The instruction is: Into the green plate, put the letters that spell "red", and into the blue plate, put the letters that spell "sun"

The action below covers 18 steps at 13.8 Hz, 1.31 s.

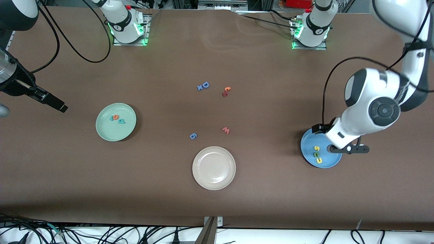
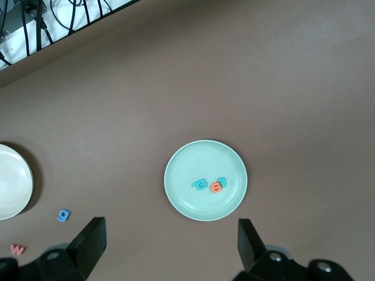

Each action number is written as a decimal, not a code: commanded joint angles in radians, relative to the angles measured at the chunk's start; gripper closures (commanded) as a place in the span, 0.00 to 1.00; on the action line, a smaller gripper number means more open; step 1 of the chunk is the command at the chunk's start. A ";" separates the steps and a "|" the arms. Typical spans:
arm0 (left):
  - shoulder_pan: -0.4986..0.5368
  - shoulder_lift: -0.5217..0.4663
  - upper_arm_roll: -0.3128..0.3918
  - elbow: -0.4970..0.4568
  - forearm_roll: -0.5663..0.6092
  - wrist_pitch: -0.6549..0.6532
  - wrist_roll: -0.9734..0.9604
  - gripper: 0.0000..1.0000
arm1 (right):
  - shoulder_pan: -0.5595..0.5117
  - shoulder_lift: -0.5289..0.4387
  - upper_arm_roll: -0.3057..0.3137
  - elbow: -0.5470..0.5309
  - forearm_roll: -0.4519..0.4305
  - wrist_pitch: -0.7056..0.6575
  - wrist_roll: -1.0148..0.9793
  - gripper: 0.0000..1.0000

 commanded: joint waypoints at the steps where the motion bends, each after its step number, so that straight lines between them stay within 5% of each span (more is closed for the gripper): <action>1: -0.067 -0.122 0.106 -0.021 -0.047 -0.131 0.012 0.00 | -0.005 -0.038 -0.001 -0.037 0.020 -0.001 -0.019 0.01; 8: 0.011 -0.329 0.150 -0.025 -0.070 -0.176 0.127 0.00 | -0.005 -0.041 -0.001 -0.044 0.018 -0.003 -0.018 0.01; 18: 0.107 -0.473 0.125 -0.024 -0.091 -0.156 0.242 0.00 | -0.005 -0.042 -0.001 -0.044 0.018 -0.005 -0.018 0.01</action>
